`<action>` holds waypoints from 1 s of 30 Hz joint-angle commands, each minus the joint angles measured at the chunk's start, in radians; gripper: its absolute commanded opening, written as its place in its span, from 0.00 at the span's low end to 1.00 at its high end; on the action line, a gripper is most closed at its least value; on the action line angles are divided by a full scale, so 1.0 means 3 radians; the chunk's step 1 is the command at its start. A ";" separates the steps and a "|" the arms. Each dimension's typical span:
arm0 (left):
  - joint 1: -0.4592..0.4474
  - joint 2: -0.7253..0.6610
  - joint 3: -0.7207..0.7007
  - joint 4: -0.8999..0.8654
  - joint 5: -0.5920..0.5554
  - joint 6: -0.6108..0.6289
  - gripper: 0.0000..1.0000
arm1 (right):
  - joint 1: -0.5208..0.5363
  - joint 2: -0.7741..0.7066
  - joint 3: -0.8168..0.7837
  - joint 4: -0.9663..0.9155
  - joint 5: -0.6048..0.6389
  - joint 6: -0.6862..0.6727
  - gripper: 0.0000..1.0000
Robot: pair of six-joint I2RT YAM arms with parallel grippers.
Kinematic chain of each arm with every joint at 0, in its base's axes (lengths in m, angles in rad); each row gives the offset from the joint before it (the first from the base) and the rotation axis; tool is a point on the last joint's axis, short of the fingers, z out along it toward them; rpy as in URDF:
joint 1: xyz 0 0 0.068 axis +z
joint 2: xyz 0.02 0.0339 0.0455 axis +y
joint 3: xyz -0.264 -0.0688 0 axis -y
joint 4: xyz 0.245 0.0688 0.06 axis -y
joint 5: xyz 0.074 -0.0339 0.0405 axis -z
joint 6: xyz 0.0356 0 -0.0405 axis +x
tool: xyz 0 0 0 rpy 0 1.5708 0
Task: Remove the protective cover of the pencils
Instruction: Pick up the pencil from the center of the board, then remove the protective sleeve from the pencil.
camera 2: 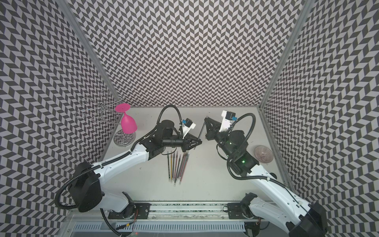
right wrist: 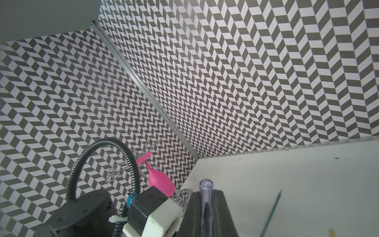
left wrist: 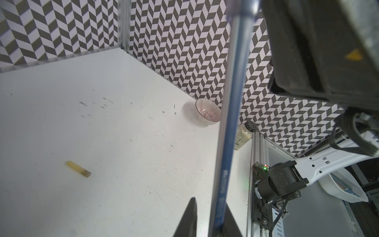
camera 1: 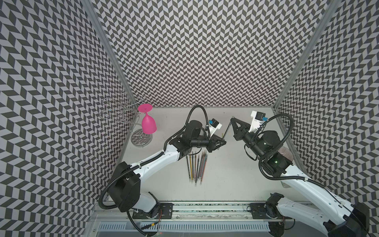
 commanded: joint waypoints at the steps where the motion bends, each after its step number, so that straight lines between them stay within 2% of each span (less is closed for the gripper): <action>1: -0.0002 0.0067 0.0103 -0.0128 0.0034 0.0100 0.04 | -0.0084 0.0017 0.0132 0.0048 0.0067 -0.0024 0.00; 2: -0.0001 0.0067 0.0108 -0.0141 0.0030 0.0104 0.00 | -0.0116 0.0035 0.0145 0.0003 0.0033 -0.0017 0.00; 3: -0.0002 0.0074 0.0122 -0.0162 0.0021 0.0112 0.00 | -0.0160 0.0067 0.0169 -0.0047 -0.0032 -0.0011 0.00; 6: 0.0050 0.0113 0.0147 -0.0203 0.0085 0.0119 0.00 | -0.0431 0.0338 0.0470 -0.0559 -0.0383 -0.0037 0.26; 9: 0.0108 0.0217 0.0330 -0.0559 -0.0105 0.0300 0.00 | -0.0871 0.0556 0.0681 -0.0983 -0.0848 -0.0092 0.38; 13: 0.0177 0.0401 0.0716 -0.1176 -0.0523 0.0673 0.00 | -0.1460 0.0616 0.0594 -0.1065 -0.1559 -0.0069 0.40; 20: 0.0257 0.0637 0.1072 -0.1950 -0.1118 0.1147 0.00 | -0.1653 0.0474 -0.0184 -0.0312 -0.2307 0.0310 0.42; 23: 0.0258 0.0828 0.1211 -0.2212 -0.1122 0.1238 0.00 | -0.1658 0.0563 -0.0518 0.0186 -0.2853 0.0429 0.42; 26: 0.0233 0.0975 0.1285 -0.2357 -0.1006 0.1290 0.00 | -0.1658 0.0818 -0.0657 0.0409 -0.3319 0.0515 0.41; 30: 0.0109 0.1058 0.1259 -0.2393 -0.0956 0.1313 0.00 | -0.1661 0.1135 -0.0857 0.0909 -0.3602 0.0856 0.39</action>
